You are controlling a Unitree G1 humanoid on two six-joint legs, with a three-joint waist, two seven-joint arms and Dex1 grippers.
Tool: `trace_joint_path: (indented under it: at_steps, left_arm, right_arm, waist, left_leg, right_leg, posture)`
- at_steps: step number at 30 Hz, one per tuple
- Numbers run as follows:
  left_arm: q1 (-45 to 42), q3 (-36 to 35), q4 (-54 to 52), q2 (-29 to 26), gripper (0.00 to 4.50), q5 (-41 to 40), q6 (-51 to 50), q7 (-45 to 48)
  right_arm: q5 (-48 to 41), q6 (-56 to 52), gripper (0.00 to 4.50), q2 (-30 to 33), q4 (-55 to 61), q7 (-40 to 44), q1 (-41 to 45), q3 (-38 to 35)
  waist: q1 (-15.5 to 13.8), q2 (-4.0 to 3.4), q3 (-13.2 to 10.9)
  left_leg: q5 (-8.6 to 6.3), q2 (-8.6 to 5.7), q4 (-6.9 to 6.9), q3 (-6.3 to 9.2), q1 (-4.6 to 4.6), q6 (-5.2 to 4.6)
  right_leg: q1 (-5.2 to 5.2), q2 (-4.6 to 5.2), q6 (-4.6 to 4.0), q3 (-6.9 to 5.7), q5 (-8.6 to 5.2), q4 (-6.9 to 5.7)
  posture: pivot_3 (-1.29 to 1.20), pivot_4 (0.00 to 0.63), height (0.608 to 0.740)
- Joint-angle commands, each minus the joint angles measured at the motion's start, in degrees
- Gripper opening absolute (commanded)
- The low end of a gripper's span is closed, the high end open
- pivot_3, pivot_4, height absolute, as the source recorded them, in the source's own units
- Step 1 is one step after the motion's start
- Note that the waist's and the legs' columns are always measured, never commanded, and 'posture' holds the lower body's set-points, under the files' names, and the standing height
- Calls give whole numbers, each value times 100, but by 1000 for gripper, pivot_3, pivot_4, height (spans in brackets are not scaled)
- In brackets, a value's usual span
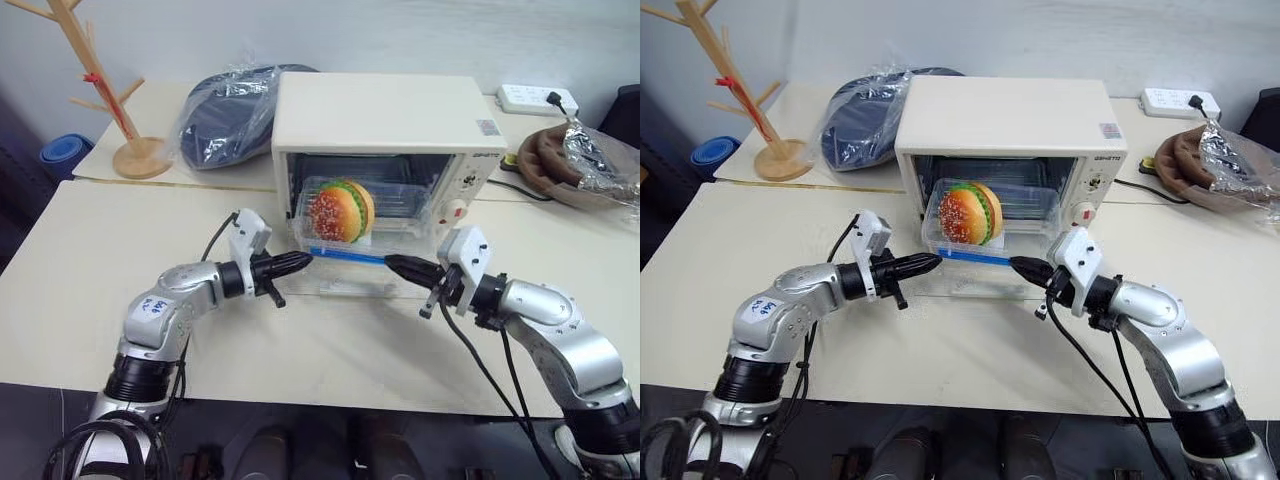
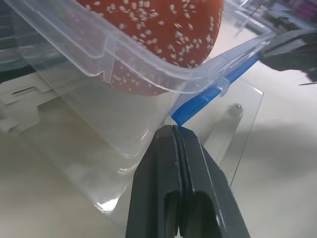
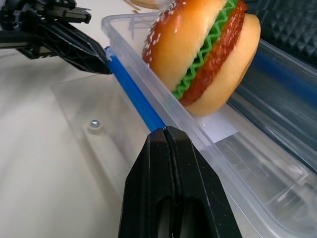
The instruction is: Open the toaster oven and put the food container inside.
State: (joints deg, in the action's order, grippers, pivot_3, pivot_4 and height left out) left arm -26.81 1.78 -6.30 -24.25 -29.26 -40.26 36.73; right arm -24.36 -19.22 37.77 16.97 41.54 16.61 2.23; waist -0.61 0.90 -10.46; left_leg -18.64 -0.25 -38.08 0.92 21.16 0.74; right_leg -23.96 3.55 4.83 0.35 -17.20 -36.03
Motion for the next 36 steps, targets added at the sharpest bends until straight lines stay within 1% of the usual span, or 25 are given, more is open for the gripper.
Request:
trace_joint_path:
  at_steps: [1, 10, 17, 18, 27, 28, 29, 31, 34, 35, 36]
  left_arm:
    - [-163, -290, 30, 182, 21, 5, 185, -250]
    - [-293, -474, 277, 631, 21, 172, 506, -706]
    - [-483, -614, 625, 865, 21, 317, 841, -967]
    - [-502, -624, 660, 886, 21, 318, 860, -982]
    - [-680, -820, 1004, 1280, 21, 443, 1220, -1528]
    - [-592, -757, 886, 1250, 21, 423, 1181, -1428]
    - [-410, -683, 575, 1132, 21, 251, 1079, -1113]
    - [-134, -672, 162, 862, 21, 106, 849, -834]
    - [260, -866, -168, 180, 21, 66, 666, -443]
    - [375, -947, -241, -27, 392, 35, 657, -308]
    - [498, -1028, -326, -241, 578, -59, 613, -127]
  right_arm:
    - [310, 512, 0, -98, -464, 196, 286, 10]
    - [968, 1441, 0, -571, -1841, 180, 1067, 49]
    - [1389, 2296, 0, -1186, -3001, -89, 1610, 47]
    - [1444, 2419, 0, -1246, -3163, -133, 1685, 37]
    - [1801, 3321, 0, -1677, -4509, -725, 2441, -82]
    - [1758, 3352, 0, -1700, -4539, -672, 2467, -85]
    - [1542, 3207, 0, -1705, -4422, -483, 2417, -144]
    - [964, 2776, 0, -1598, -3953, 241, 2165, -208]
    - [449, 2239, 0, -1090, -3064, 1016, 1625, -311]
    - [309, 2087, 0, -930, -2844, 1193, 1483, -367]
    - [208, 1994, 0, -775, -2686, 1327, 1357, -433]
  waist:
    - [5, 0, 0]
    - [29, 0, 0]
    - [84, 0, 0]
    - [86, 0, 0]
    - [95, 0, 0]
    - [98, 0, 0]
    - [113, 0, 0]
    - [136, -1, 0]
    - [143, -1, 0]
    - [140, -1, 0]
    - [137, -2, 0]
  left_leg:
    - [0, 0, -2, -3, 4, 0]
    - [2, -2, -10, -4, 4, 2]
    - [5, -1, -10, -7, 2, 9]
    - [6, 0, -10, -7, 1, 10]
    - [7, -2, -13, -13, 5, 12]
    - [7, -2, -12, -15, 5, 12]
    - [8, -1, -10, -16, 5, 13]
    - [8, 1, -5, -19, 8, 14]
    - [7, 4, -1, -13, 21, 15]
    - [7, 4, -1, -13, 24, 15]
    - [7, 3, -2, -13, 25, 15]
  right_leg:
    - [-4, 0, 0, 0, 0, 0]
    - [-3, 1, 3, 1, 2, -6]
    - [-7, -1, 4, 2, 2, -19]
    - [-7, -1, 4, 1, 2, -39]
    - [-15, 1, 4, 2, 2, -48]
    - [-17, 0, 4, 1, 2, -49]
    - [-18, 0, 4, 2, 2, -49]
    - [-24, -2, 4, 6, 2, -50]
    - [-36, -1, 4, 9, 2, -49]
    - [-38, -1, 4, 9, 2, -49]
    - [-40, 0, 4, 9, 2, -50]
  posture:
    - [0, 150, 740]
    - [0, 150, 740]
    - [0, 150, 740]
    - [0, 150, 740]
    - [0, 150, 740]
    - [0, 150, 740]
    - [0, 150, 740]
    - [0, 150, 740]
    - [0, 150, 740]
    - [0, 150, 740]
    - [0, 150, 740]
